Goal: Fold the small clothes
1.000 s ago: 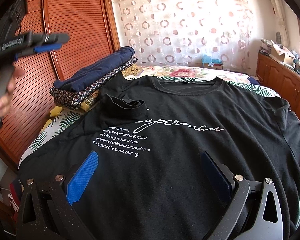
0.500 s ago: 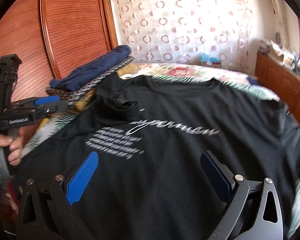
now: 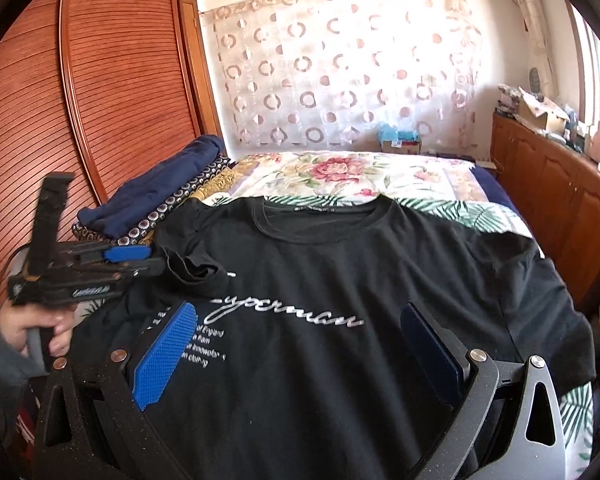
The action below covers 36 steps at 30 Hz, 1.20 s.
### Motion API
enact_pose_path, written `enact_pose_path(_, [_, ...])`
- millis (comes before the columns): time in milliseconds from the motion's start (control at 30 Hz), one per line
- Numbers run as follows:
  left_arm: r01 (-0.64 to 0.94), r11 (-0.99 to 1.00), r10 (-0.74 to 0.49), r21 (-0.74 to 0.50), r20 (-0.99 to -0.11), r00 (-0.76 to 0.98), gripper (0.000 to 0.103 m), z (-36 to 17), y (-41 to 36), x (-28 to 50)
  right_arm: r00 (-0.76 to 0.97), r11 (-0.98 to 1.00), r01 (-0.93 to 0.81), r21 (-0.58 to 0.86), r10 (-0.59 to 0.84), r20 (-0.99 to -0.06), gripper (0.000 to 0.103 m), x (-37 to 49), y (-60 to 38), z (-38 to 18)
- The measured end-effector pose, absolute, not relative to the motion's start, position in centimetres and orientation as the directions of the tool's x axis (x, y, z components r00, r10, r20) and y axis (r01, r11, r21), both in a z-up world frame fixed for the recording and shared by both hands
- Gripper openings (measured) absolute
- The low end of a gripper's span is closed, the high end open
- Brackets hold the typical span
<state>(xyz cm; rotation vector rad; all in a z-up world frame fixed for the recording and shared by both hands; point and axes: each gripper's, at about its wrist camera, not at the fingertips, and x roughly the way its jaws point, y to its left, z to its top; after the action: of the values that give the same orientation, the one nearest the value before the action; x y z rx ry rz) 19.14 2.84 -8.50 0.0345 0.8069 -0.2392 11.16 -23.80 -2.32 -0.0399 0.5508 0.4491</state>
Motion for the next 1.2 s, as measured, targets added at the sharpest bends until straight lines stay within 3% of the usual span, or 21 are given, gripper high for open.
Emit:
enact_pose_path(67, [0.229,0.971,-0.21,-0.072,-0.716,0.666,0.041,-8.7,2.9,19.2,0.754,0.902,-0.421,0.09,0.403,-0.519,0.102,11.1,-24.2,-2.6])
enact_pose_path(100, [0.236,0.969,-0.218,-0.076,-0.712,0.668,0.031,-8.6,2.9,19.0,0.751,0.903,-0.42,0.095,0.404,-0.521,0.102,11.0,-24.4,-2.9])
enact_pose_path(133, [0.24,0.968,-0.222,-0.077,-0.71,0.668,0.005,-8.6,2.8,18.9,0.75,0.903,-0.417,0.099,0.404,-0.524,0.102,10.9,-24.6,-3.0])
enact_pose_path(633, [0.406,0.904,-0.383,-0.136,-0.679,0.627,0.006,-6.0,-1.6,11.0,0.776,0.926,-0.372,0.07,0.351,-0.524,0.102,11.1,-25.6,-1.7])
enact_pose_path(700, [0.406,0.901,-0.396,-0.153,-0.671,0.626,0.013,-5.9,-1.6,10.3,0.776,0.925,-0.374,0.062,0.349,-0.526,0.102,11.1,-25.6,-1.5])
enact_pose_path(767, [0.372,0.916,-0.373,-0.146,-0.649,0.663,0.035,-5.6,-0.8,9.7,0.775,0.924,-0.379,0.054,0.348,-0.527,0.102,11.1,-25.4,-1.5])
enact_pose_path(900, [0.313,0.935,-0.347,-0.167,-0.614,0.709,0.063,-5.1,1.6,9.3,0.773,0.92,-0.39,0.029,0.345,-0.532,0.102,11.4,-24.7,-1.3])
enact_pose_path(933, [0.292,0.942,-0.331,-0.167,-0.608,0.722,0.075,-5.0,2.3,9.1,0.774,0.92,-0.393,0.018,0.341,-0.533,0.102,11.5,-24.5,-1.2])
enact_pose_path(967, [0.281,0.945,-0.324,-0.167,-0.601,0.731,0.078,-5.0,2.7,9.1,0.773,0.917,-0.4,0.008,0.342,-0.534,0.102,11.7,-24.1,-1.2])
enact_pose_path(1200, [0.182,0.979,-0.204,-0.096,-0.572,0.795,0.078,-5.4,4.8,8.7,0.767,0.873,-0.485,-0.052,0.396,-0.505,0.102,13.3,-21.1,-1.1])
